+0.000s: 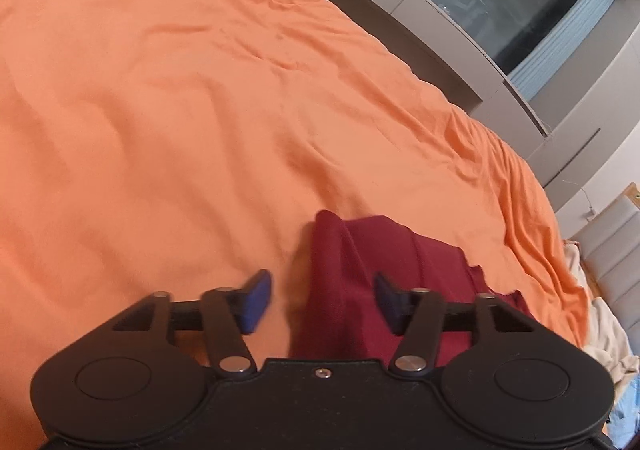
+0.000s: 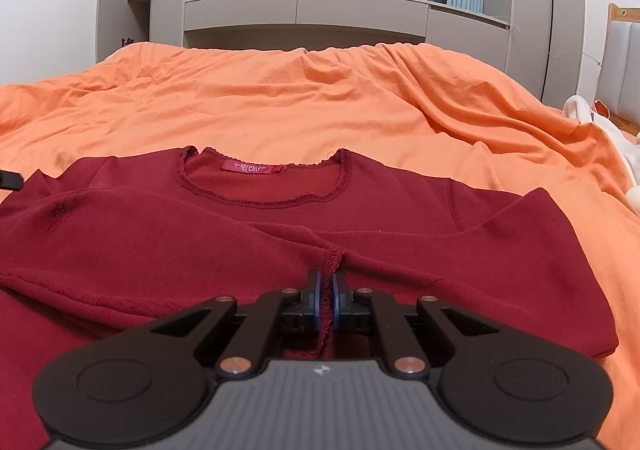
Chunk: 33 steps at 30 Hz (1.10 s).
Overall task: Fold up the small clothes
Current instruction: 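Lift the hem with both tools and fold it toward the collar, then open both tools and lift them away from the folded sweater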
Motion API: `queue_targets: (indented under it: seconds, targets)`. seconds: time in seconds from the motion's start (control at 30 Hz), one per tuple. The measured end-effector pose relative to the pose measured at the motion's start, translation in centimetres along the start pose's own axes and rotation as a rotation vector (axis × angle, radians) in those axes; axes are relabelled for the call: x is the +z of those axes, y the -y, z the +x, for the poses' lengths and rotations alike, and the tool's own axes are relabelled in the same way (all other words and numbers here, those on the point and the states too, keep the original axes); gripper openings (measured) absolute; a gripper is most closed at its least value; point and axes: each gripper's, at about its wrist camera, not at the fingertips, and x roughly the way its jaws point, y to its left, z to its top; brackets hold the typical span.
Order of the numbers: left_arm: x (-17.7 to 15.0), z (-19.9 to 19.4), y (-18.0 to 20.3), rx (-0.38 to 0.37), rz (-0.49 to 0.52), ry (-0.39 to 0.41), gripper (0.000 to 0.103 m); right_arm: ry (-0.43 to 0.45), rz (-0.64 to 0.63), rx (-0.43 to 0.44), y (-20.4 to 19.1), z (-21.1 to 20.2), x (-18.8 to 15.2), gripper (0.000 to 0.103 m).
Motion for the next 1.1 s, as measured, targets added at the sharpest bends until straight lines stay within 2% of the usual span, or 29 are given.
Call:
queue_targets:
  seconds: [0.07,0.2,0.37,0.5,0.57,0.63,0.7,0.77,0.87,0.97,1.0,1.03,1.07,1.1]
  targets:
    - [-0.2,-0.4,0.3,-0.016,0.017,-0.037,0.074,-0.002,0.002,0.004,0.1,0.0,0.0,0.010]
    - [-1.3,-0.8,0.6,-0.033,0.047,-0.115,0.072,-0.006,0.004,0.007,0.1,0.2,0.0,0.010]
    - [-1.9,-1.5,0.9,-0.027,0.056,-0.199,0.047,-0.008,0.012,0.008,0.2,0.2,0.0,0.010]
    - [-2.2,-2.6,1.0,0.008,0.030,-0.212,0.021,-0.007,0.013,0.008,0.3,0.2,0.1,0.014]
    - [-2.2,-2.9,1.1,0.035,0.012,-0.203,0.017,-0.005,0.027,0.024,0.7,-0.3,0.3,0.027]
    - [-2.0,-3.0,1.5,0.079,0.001,-0.186,0.014,0.003,0.060,0.060,1.5,-1.6,0.9,0.064]
    - [-1.9,-3.0,2.2,0.138,0.003,-0.187,0.014,0.038,0.061,0.099,2.0,-3.6,1.5,0.071]
    - [-1.7,-3.1,3.4,0.193,0.055,-0.182,0.014,0.057,0.032,0.098,2.2,-5.5,2.2,0.074]
    - [-1.7,-3.1,5.3,0.252,0.138,-0.172,0.015,0.055,0.000,0.130,2.7,-8.0,2.7,0.086]
    - [-1.7,-3.3,6.2,0.283,0.172,-0.170,0.024,0.036,-0.047,0.155,3.4,-10.1,2.7,0.092]
    - [-1.7,-3.5,6.3,0.291,0.172,-0.166,0.032,0.030,-0.062,0.151,3.7,-10.8,2.6,0.094]
    - [-1.8,-3.9,6.4,0.293,0.168,-0.160,0.046,0.026,-0.076,0.138,4.1,-11.5,2.4,0.096]
    - [-1.8,-4.2,6.5,0.289,0.163,-0.154,0.053,0.025,-0.082,0.126,4.5,-12.2,2.2,0.097]
    - [-1.9,-4.7,6.6,0.288,0.157,-0.146,0.067,0.023,-0.086,0.117,4.9,-13.0,2.0,0.100]
